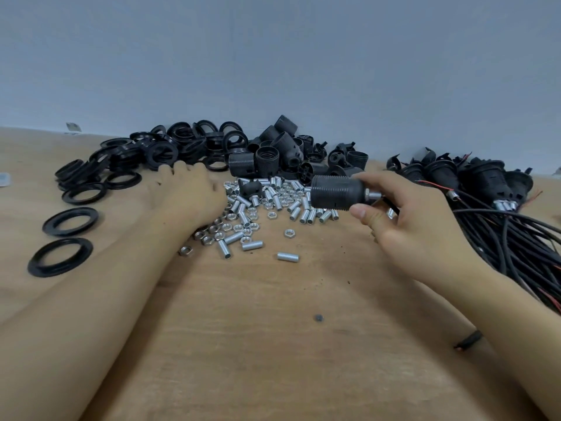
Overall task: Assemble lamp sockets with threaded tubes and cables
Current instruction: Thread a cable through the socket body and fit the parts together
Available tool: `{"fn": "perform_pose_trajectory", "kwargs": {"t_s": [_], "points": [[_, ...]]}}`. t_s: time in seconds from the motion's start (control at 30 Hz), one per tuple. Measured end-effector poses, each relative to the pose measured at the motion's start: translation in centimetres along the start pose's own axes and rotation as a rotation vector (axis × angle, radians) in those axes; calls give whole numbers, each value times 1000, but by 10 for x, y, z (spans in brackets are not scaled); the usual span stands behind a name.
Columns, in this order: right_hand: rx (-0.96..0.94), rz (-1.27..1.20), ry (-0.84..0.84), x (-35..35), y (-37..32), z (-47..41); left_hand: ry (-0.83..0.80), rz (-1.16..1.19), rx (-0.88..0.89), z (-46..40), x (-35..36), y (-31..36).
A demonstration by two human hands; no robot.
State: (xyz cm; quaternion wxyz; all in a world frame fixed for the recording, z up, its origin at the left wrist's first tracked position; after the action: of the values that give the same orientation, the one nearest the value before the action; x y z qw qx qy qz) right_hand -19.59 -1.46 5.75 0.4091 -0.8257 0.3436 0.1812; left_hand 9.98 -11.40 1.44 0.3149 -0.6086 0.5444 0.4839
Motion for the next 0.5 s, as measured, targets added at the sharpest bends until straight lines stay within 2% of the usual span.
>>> {"fn": "perform_pose_trajectory", "kwargs": {"t_s": [0.1, 0.2, 0.27, 0.37, 0.43, 0.5], "points": [[-8, 26, -18, 2, -1, 0, 21, -68, -145, -7, -7, -27], [-8, 26, -30, 3, 1, 0, -78, -75, -319, -6, 1, -53], [-12, 31, -35, 4, 0, 0, -100, -64, -325, -5, 6, -53], [-10, 42, -35, 4, 2, 1, -11, -78, -260, -10, -1, -42], [-3, 39, -38, 4, 3, 1, 14, -84, -286, -14, -3, -50], [11, 41, -47, 4, 5, 1, -43, -81, -354, -14, 4, -63]]}}
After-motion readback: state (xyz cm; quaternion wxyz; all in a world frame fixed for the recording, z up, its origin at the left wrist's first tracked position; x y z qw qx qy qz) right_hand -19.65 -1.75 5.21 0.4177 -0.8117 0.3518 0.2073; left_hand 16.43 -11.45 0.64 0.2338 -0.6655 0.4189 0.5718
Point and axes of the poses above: each hand's wrist, its own z-axis away from the middle knuckle, its own x-axis out of the palm, y = z × x, the point moved 10 cm from there along -z, towards the middle knuckle, and after that the axes turned 6 degrees about y, right-handed, at the moved point
